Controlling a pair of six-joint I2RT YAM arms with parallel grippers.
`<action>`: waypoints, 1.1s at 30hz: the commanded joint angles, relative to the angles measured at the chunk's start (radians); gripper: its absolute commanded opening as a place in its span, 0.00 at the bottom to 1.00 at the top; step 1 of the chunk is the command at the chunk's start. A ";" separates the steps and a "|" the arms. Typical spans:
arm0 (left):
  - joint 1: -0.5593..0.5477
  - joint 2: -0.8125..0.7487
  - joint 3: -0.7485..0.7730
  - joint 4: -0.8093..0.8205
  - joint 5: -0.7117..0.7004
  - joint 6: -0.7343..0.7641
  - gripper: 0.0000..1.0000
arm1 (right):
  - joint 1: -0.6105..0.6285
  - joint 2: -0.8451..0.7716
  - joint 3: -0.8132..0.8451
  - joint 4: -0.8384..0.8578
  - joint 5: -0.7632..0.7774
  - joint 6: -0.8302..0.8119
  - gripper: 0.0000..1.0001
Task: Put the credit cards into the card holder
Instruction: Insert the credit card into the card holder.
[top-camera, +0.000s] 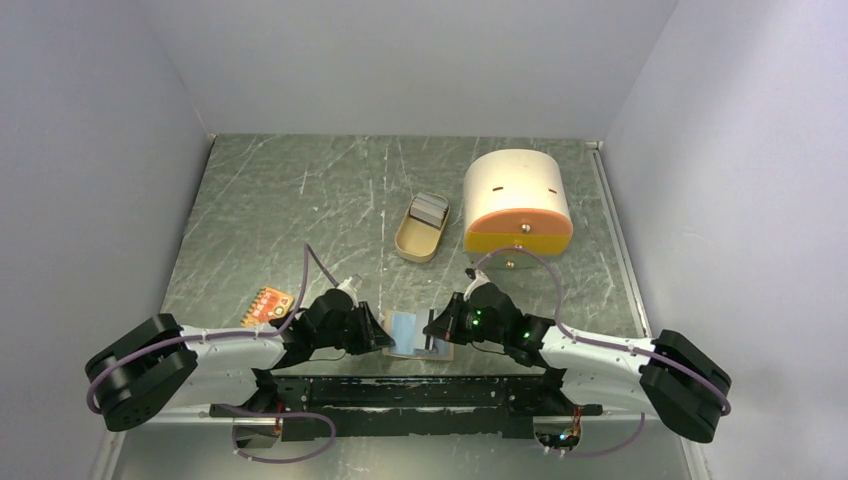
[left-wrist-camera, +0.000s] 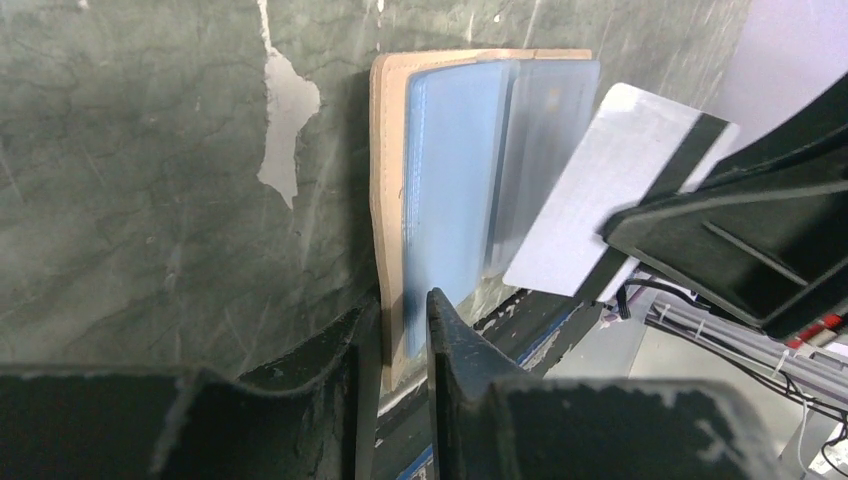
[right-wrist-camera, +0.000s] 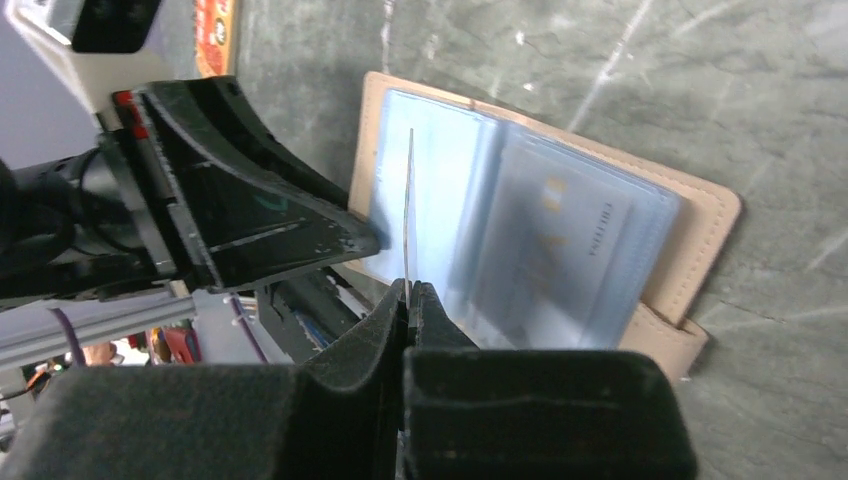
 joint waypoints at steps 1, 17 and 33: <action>0.002 -0.019 -0.018 0.041 0.025 0.003 0.27 | 0.004 0.030 -0.034 0.087 0.012 0.034 0.00; 0.002 -0.014 -0.021 0.048 0.029 0.010 0.21 | -0.001 0.053 -0.131 0.188 0.064 0.076 0.00; 0.002 0.016 -0.021 0.061 0.032 0.009 0.19 | -0.003 0.161 -0.172 0.353 0.033 0.125 0.00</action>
